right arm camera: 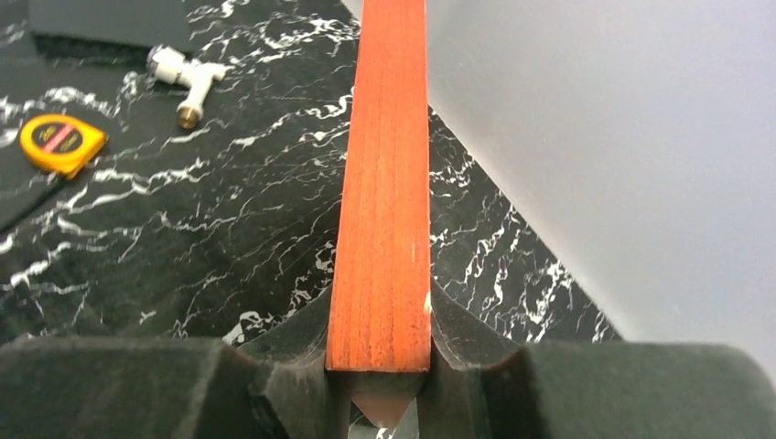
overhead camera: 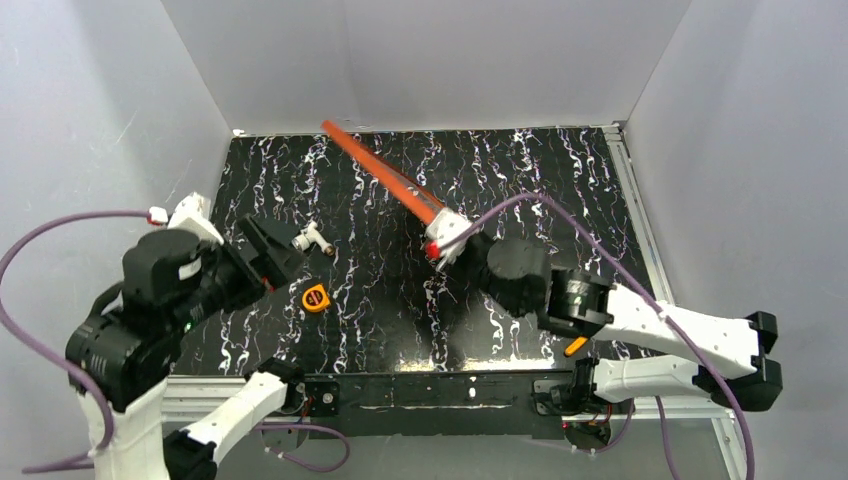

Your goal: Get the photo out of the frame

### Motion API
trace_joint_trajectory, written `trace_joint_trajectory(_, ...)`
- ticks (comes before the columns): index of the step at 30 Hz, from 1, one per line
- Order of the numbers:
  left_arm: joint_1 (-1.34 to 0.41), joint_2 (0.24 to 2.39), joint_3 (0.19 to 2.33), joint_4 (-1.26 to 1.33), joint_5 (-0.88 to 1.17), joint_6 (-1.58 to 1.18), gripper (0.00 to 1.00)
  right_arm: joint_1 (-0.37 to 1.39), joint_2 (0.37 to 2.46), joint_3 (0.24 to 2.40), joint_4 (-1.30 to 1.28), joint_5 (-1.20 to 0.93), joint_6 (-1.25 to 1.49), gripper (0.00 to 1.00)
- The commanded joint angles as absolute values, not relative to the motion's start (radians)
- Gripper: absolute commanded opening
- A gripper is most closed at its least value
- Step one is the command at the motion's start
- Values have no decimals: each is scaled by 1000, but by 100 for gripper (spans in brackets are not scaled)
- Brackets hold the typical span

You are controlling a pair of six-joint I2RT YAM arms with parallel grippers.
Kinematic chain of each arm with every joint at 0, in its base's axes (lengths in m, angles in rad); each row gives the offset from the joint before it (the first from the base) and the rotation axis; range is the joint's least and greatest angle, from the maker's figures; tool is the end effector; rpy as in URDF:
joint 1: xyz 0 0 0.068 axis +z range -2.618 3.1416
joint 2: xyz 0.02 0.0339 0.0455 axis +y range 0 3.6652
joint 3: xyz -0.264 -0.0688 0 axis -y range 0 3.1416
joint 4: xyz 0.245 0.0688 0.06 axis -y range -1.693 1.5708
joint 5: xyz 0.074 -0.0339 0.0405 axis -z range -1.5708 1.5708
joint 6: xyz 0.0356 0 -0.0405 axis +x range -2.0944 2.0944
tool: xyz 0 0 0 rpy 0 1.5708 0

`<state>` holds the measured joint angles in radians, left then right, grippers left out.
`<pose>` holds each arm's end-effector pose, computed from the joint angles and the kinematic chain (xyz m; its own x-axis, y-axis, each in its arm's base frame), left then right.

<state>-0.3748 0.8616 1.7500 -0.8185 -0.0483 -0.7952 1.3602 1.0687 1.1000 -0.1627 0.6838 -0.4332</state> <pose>0.0614 -0.0223 0.5495 -0.1836 -0.6942 -0.6960 0.2710 0.6449 -0.7146 0.0715 0.2267 0.3992 0.2384 -0.4414 -0.8651 -0.5807 0.6492 -0.4913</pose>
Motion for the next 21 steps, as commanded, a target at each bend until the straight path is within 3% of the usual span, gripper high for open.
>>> trace_joint_trajectory(1, -371, 800, 1637, -841, -13, -588, 98, 1237, 1029, 1232, -341, 543, -172, 1)
trace_joint_trajectory(13, -371, 778, 1483, -878, 168, -607, 98, 672, 1011, 1288, -485, 66, 253, 1)
trace_joint_trajectory(21, -371, 745, 1325, -850, 254, -696, 98, 273, 1010, 1122, -421, -343, 449, 1)
